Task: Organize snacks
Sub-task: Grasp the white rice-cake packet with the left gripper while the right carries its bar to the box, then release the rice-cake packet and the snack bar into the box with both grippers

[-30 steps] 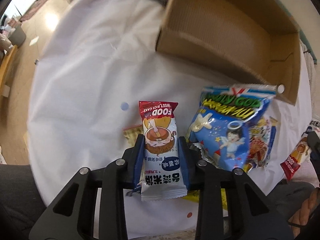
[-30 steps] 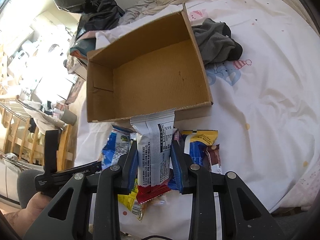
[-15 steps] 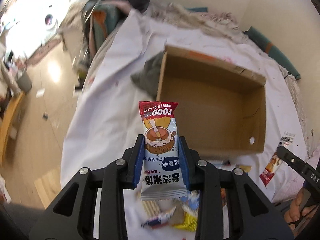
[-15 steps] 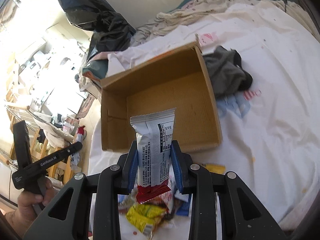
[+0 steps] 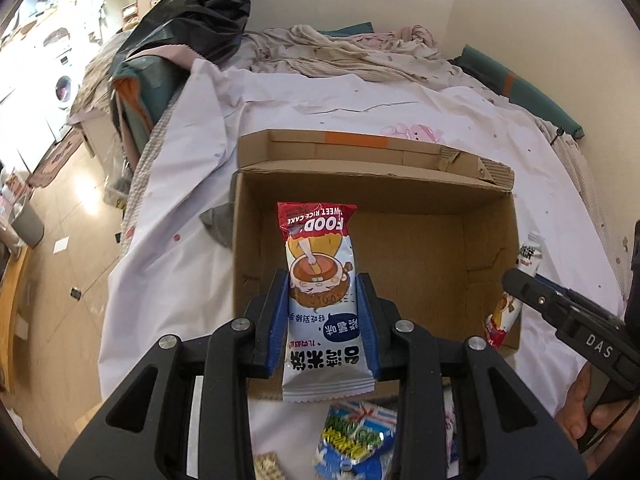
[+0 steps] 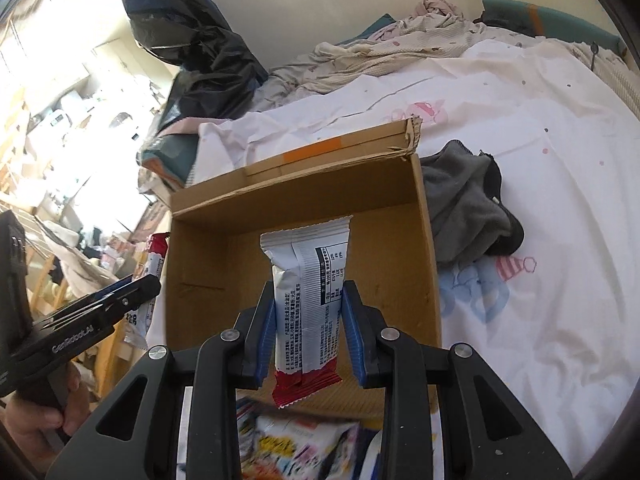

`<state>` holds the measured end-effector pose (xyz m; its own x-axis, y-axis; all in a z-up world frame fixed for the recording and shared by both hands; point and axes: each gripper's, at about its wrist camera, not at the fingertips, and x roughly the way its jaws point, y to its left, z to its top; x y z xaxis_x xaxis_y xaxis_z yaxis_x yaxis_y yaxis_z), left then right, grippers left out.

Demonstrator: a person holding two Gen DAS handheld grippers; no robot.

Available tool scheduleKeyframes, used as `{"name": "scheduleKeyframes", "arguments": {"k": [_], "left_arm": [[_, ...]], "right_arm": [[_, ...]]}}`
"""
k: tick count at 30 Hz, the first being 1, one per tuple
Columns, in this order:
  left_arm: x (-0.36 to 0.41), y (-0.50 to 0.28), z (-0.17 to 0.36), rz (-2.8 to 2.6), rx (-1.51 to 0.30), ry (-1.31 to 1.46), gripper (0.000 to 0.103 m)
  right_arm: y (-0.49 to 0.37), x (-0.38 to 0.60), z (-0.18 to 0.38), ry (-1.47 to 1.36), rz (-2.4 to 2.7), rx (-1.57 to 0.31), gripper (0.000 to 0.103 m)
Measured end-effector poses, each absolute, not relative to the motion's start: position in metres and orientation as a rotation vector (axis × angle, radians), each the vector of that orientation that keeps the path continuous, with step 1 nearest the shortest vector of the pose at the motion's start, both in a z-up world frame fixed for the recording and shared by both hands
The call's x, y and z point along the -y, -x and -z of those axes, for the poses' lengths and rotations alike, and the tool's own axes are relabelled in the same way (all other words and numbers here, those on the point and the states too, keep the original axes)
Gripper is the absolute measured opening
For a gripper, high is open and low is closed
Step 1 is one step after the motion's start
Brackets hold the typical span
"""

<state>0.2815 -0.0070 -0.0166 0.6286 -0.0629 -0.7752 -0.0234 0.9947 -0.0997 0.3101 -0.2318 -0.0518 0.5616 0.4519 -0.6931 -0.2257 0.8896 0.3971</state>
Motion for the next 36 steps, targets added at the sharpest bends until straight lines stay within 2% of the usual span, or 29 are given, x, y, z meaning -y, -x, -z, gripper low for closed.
{"name": "scheduleKeyframes", "arguments": {"k": [7,15,33,36], "left_arm": [[0.014,-0.295,0.040,0.028,-0.873,0.067,0.029],[0.009,-0.305,0.055,0.031,-0.933,0.100,0.029],[0.014,-0.305,0.060,0.032,-0.953,0.103,0.029],[0.015,-0.303,0.059,0.037,-0.955,0.102,0.034]], "right_arm": [[-0.320,0.226,0.066,-0.227,-0.376,-0.922,0.033],[-0.327,0.223,0.080,-0.227,-0.352,-0.973,0.033],[-0.328,0.220,0.088,-0.223,-0.342,-1.005,0.035],[-0.328,0.220,0.085,-0.232,-0.337,-0.992,0.036]]}}
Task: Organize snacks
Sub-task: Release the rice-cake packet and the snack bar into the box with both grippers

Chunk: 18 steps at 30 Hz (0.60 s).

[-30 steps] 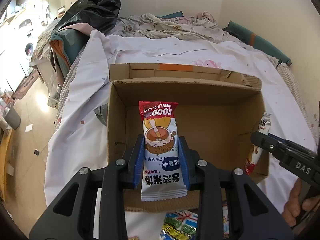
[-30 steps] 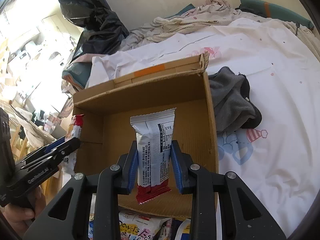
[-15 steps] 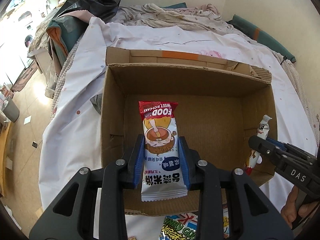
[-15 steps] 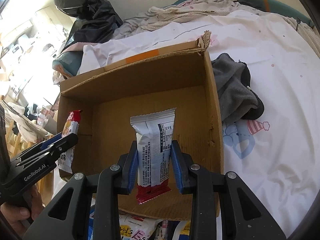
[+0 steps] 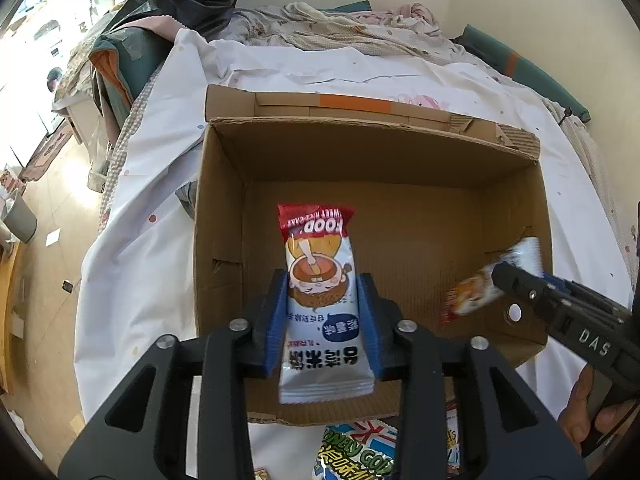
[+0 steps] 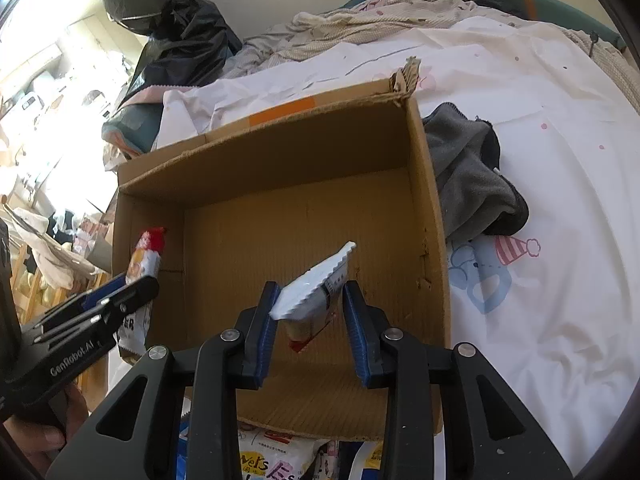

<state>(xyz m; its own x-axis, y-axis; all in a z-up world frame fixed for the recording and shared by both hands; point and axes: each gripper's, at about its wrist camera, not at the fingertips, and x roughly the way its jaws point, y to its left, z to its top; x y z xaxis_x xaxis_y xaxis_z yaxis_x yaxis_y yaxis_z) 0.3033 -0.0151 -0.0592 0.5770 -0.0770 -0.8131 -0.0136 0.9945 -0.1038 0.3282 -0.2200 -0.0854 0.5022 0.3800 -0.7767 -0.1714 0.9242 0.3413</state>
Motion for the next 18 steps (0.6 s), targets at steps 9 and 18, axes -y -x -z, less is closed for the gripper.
{"name": "scheduleKeyframes", "arguments": {"k": [9,18], "left_arm": [[0.015,-0.293,0.048,0.018,-0.894,0.105,0.090],[0.013,-0.277,0.032,0.000,-0.830,0.092,0.090]], "right_arm": [[-0.325,0.230,0.072,-0.302,-0.349,-0.913,0.087],[-0.318,0.237,0.062,-0.345,-0.324,-0.879,0.093]]}}
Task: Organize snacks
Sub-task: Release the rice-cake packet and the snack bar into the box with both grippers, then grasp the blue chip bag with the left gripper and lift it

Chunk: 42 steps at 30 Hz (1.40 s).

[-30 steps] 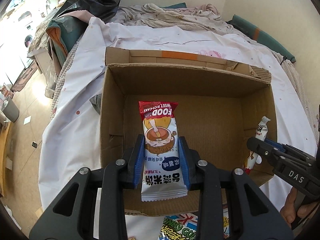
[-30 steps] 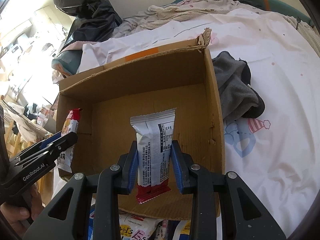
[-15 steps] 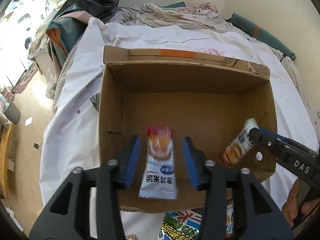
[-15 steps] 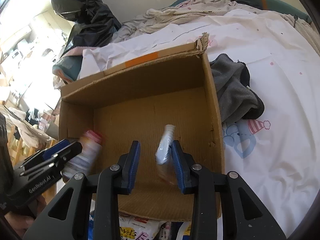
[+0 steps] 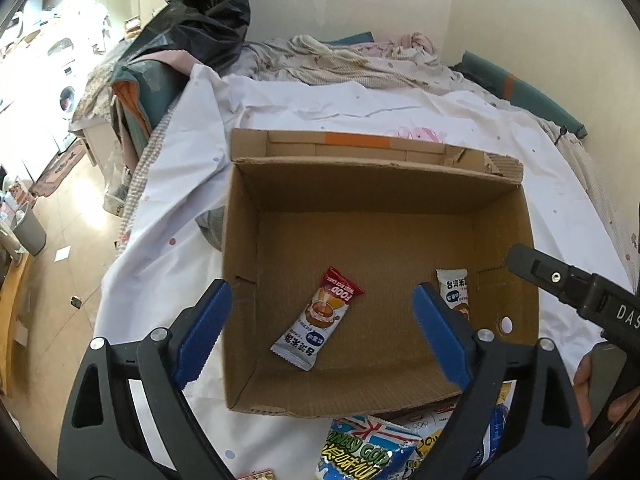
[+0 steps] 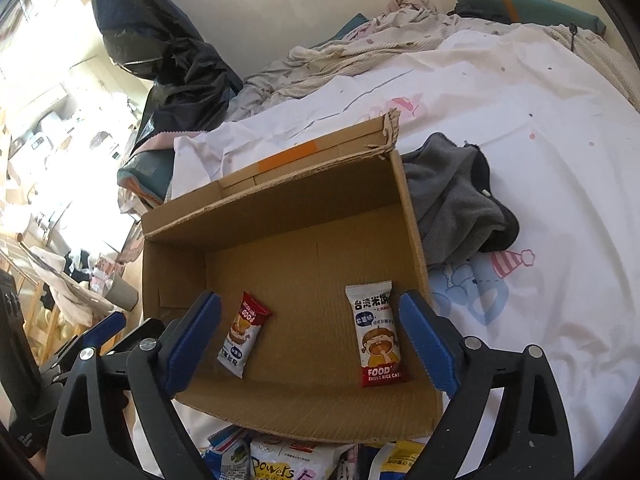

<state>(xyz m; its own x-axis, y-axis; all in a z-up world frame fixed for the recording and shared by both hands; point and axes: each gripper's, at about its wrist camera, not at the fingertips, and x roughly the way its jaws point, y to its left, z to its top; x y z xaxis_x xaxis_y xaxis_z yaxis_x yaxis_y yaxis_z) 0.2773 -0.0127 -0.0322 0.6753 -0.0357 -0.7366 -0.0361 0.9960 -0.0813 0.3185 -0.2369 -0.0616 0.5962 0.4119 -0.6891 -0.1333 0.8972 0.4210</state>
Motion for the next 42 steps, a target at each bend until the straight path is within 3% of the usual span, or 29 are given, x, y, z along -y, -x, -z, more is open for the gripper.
{"name": "scheduleKeyframes", "arguments": {"k": [7,19,37,42], "left_arm": [[0.005,-0.261,0.019,-0.059,-0.786,0.060,0.090],[-0.015,-0.223,0.011,-0.054,-0.784,0.139,0.090],[-0.005,-0.184,0.014,-0.090,-0.800,0.043,0.090],[-0.004,-0.183,0.029,-0.053,-0.877,0.085,0.090]], "right_arm": [[-0.295,0.241,0.044,-0.291,-0.273,-0.822,0.100],[-0.249,0.248,0.024,-0.218,-0.191,-0.734,0.100],[-0.193,0.279,0.044,-0.288,-0.210,-0.855,0.100],[-0.189,0.297,0.059,-0.343,-0.177,-0.913,0.100]]}}
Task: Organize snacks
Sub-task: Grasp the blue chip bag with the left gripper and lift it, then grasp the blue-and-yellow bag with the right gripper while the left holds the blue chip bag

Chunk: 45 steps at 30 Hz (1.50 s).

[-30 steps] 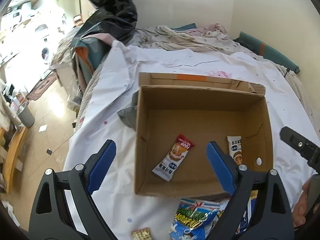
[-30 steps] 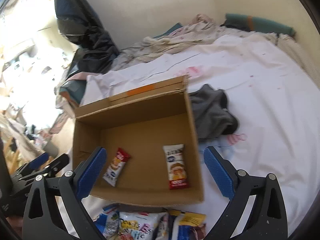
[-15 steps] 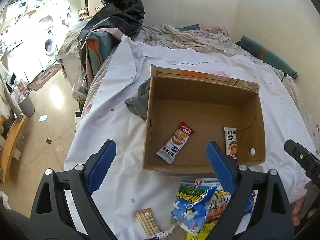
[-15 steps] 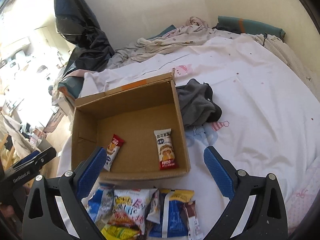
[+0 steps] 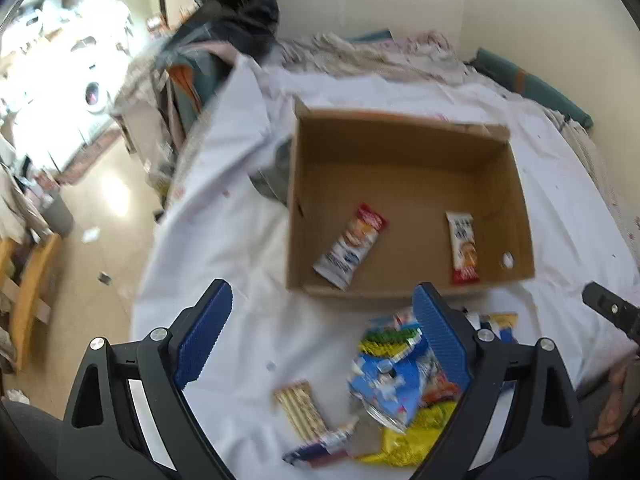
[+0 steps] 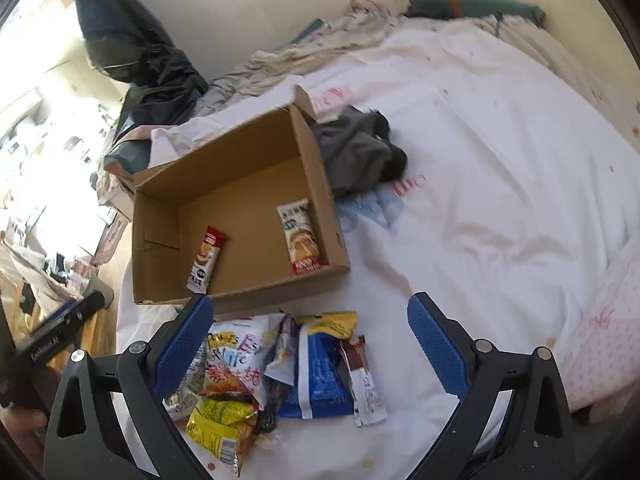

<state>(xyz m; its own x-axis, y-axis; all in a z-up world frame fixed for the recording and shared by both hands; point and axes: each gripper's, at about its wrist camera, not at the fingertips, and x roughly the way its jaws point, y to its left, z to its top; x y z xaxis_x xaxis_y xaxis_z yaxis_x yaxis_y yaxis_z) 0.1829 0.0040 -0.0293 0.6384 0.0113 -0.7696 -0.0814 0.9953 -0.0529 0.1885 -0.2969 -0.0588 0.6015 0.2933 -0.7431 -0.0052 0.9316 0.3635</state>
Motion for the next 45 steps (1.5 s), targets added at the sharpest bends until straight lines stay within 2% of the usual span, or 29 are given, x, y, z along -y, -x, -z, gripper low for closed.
{"name": "scheduleKeyframes", "arguments": {"k": [4,8,16,18,19,20,22,23,28,36,37,39,40,42,45], "left_arm": [[0.005,-0.190,0.048,0.015,-0.970,0.112,0.090],[0.024,-0.202,0.084,0.103,-1.149,0.095,0.090],[0.045,-0.212,0.124,0.152,-1.268,0.069,0.089],[0.044,-0.217,0.130,0.143,-1.291,0.083,0.081],[0.043,-0.218,0.133,0.141,-1.301,0.091,0.067],[0.042,-0.219,0.136,0.134,-1.324,0.096,0.060],[0.039,-0.218,0.139,0.131,-1.344,0.108,0.053],[0.038,-0.216,0.138,0.136,-1.342,0.117,0.043],[0.032,-0.203,0.123,0.121,-1.328,0.134,0.039],[0.008,-0.178,0.073,0.132,-1.196,0.240,0.039],[0.003,-0.173,0.070,0.131,-1.172,0.270,0.039],[-0.005,-0.168,0.072,0.117,-1.171,0.296,0.039],[-0.006,-0.165,0.072,0.100,-1.176,0.297,0.039],[-0.006,-0.161,0.069,0.084,-1.173,0.287,0.039],[-0.011,-0.164,0.066,0.071,-1.175,0.277,0.040]], "right_arm": [[-0.191,0.303,0.066,-0.373,-0.166,-0.946,0.100],[-0.194,0.307,0.071,-0.408,-0.162,-0.964,0.100],[-0.199,0.304,0.078,-0.426,-0.173,-1.003,0.100],[-0.201,0.302,0.080,-0.425,-0.176,-1.010,0.100],[-0.202,0.302,0.081,-0.423,-0.177,-1.012,0.100],[-0.203,0.301,0.081,-0.422,-0.178,-1.014,0.100],[-0.204,0.301,0.082,-0.426,-0.182,-1.021,0.100],[-0.205,0.301,0.083,-0.433,-0.187,-1.025,0.100],[-0.208,0.302,0.084,-0.457,-0.194,-1.032,0.100],[-0.209,0.312,0.090,-0.522,-0.179,-1.062,0.099],[-0.209,0.314,0.092,-0.525,-0.173,-1.071,0.097],[-0.209,0.314,0.099,-0.526,-0.161,-1.115,0.081],[-0.210,0.313,0.105,-0.535,-0.172,-1.146,0.077],[-0.212,0.308,0.118,-0.565,-0.205,-1.222,0.058],[-0.216,0.295,0.132,-0.525,-0.205,-1.289,0.045]]}}
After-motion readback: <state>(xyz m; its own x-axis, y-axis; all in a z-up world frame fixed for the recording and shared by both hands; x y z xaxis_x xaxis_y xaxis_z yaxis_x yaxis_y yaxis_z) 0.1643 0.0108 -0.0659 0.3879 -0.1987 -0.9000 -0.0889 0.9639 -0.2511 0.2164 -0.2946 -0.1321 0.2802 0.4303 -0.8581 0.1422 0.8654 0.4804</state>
